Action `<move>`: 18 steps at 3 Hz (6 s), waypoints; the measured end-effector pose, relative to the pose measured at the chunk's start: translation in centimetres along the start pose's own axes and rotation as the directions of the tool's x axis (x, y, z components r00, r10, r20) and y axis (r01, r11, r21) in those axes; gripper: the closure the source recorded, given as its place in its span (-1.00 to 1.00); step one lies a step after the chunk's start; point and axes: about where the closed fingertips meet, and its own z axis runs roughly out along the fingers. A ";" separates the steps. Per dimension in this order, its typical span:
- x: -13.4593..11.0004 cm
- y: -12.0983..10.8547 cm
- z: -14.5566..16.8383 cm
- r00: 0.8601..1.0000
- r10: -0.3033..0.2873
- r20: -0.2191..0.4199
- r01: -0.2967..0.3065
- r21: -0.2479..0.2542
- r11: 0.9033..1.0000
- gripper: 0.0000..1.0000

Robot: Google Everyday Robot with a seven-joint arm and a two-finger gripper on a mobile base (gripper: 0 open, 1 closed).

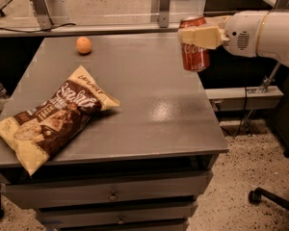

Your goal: Place coke can upright

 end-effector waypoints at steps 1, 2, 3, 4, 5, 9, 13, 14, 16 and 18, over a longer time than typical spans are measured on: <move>0.0 -0.2 -0.2 0.993 0.002 0.120 -0.004 0.015 1.000 1.00; 0.3 -0.5 0.6 0.976 -0.035 0.216 0.028 0.032 0.999 1.00; 1.7 -0.5 1.9 0.960 -0.076 0.270 0.074 0.018 0.997 1.00; 4.1 -0.7 3.1 0.950 -0.085 0.301 0.094 -0.018 0.995 1.00; 6.7 -0.7 3.6 0.946 -0.074 0.317 0.095 -0.049 0.994 1.00; 10.3 -1.7 3.7 0.935 -0.062 0.348 0.099 -0.089 0.991 0.17; 8.7 -1.8 2.8 0.947 -0.056 0.317 0.095 -0.108 0.990 -1.00; 8.6 -2.1 0.7 0.956 -0.058 0.288 0.089 -0.095 0.991 -1.00; 7.6 -3.4 -9.3 0.975 -0.073 0.208 0.082 -0.034 0.996 -1.00; 5.8 -3.6 -15.7 0.973 -0.098 0.210 0.083 0.077 0.994 -1.00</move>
Offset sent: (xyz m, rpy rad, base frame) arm 0.0144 -0.0026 -0.0130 0.2028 -0.2817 -0.0488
